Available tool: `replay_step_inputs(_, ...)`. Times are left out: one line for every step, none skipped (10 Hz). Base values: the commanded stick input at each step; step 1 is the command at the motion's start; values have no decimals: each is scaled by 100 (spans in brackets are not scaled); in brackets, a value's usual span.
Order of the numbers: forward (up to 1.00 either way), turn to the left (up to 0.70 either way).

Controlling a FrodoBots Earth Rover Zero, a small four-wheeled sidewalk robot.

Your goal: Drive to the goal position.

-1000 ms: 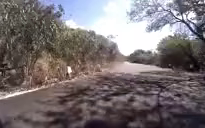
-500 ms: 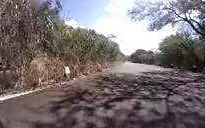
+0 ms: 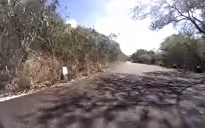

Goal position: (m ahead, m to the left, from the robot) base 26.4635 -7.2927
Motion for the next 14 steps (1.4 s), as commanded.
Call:
replay_step_inputs(50,0)
replay_step_inputs(50,0)
replay_step_inputs(50,0)
replay_step_inputs(50,0)
replay_step_inputs(50,0)
replay_step_inputs(50,0)
replay_step_inputs(50,-50)
replay_step_inputs(50,-50)
replay_step_inputs(50,-34)
replay_step_inputs(50,-7)
replay_step_inputs(50,0)
replay_step_inputs(50,0)
replay_step_inputs(50,0)
replay_step_inputs(50,0)
